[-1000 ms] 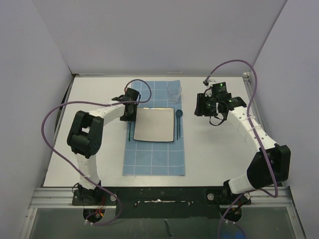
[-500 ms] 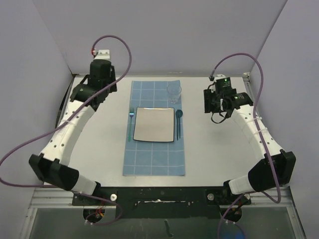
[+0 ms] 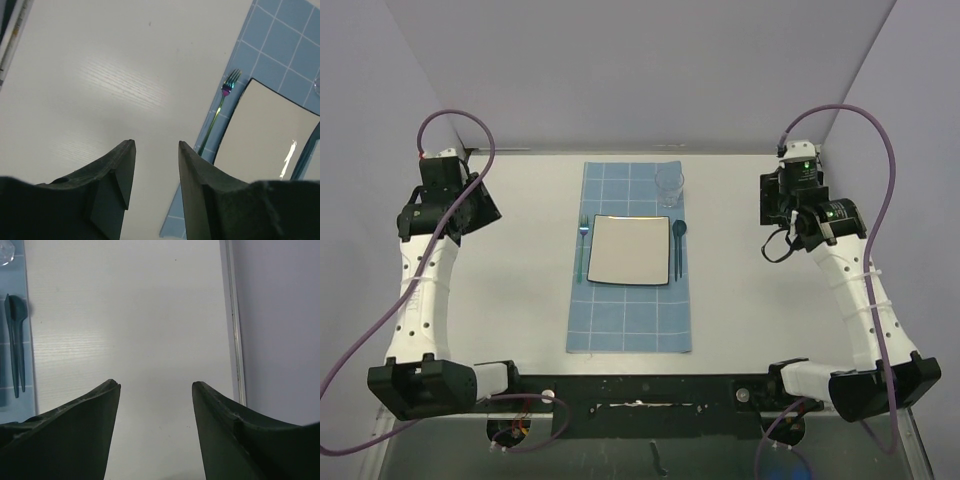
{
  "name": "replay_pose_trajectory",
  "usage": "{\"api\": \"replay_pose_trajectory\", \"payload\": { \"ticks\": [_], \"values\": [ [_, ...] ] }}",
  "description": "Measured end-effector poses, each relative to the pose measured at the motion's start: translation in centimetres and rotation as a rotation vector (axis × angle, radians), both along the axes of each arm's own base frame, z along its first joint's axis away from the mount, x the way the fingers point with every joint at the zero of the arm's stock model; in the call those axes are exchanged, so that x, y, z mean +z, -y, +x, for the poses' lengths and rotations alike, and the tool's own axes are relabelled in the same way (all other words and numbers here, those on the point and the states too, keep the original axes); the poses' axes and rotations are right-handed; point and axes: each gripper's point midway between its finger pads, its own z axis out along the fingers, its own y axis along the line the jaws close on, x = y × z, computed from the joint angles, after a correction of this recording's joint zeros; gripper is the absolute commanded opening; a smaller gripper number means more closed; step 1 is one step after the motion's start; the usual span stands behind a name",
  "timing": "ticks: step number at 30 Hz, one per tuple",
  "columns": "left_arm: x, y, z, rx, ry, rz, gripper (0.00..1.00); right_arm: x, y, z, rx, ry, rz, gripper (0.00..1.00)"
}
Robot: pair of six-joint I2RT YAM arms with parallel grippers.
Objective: Set the dinner table for one person
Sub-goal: Reset both arms
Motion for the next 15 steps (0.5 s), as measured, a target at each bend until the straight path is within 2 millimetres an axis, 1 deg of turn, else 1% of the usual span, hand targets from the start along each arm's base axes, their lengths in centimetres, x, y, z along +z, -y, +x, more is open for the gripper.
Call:
{"api": "replay_pose_trajectory", "payload": {
  "ticks": [3,6,12,15],
  "values": [
    [-1.9,1.0,-0.5,-0.026,-0.044,-0.062,0.38,-0.2,-0.8,0.1,0.028,-0.006,0.038,0.62],
    [-3.1,1.7,-0.8,-0.05,-0.075,-0.099,0.38,-0.3,-1.5,0.1,0.048,-0.006,0.074,0.62],
    [-3.2,2.2,-0.8,-0.071,-0.078,-0.124,0.38,-0.5,-1.8,0.3,0.053,-0.004,0.083,0.61],
    [-3.5,2.3,-0.8,-0.074,-0.081,-0.129,0.38,-0.9,-1.8,0.4,0.054,-0.005,0.083,0.61]
  ]
}}
